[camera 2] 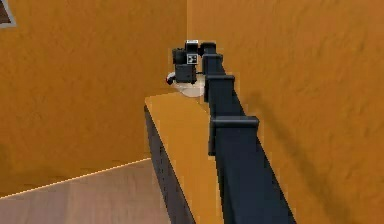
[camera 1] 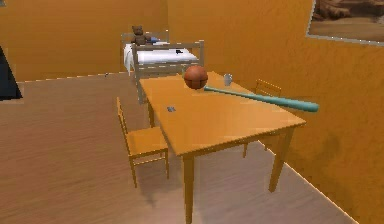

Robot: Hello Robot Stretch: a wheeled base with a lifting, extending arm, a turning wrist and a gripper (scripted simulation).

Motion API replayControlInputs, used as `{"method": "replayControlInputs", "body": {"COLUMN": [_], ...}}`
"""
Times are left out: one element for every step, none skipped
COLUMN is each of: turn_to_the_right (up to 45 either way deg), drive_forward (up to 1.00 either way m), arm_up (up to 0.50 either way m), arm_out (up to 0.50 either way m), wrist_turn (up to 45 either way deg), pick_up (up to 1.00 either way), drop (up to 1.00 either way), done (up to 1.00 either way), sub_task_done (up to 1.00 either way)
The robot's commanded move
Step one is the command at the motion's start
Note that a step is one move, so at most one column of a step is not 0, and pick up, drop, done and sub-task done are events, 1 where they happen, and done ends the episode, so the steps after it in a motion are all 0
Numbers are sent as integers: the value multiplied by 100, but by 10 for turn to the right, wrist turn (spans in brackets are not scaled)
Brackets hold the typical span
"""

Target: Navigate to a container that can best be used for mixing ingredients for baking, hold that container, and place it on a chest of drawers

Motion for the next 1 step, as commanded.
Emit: {"method": "replayControlInputs", "body": {"turn_to_the_right": [0], "drive_forward": [0], "arm_up": [-8], "arm_out": [0], "wrist_turn": [0], "pick_up": [0], "drop": [0], "done": [0], "sub_task_done": [0]}}
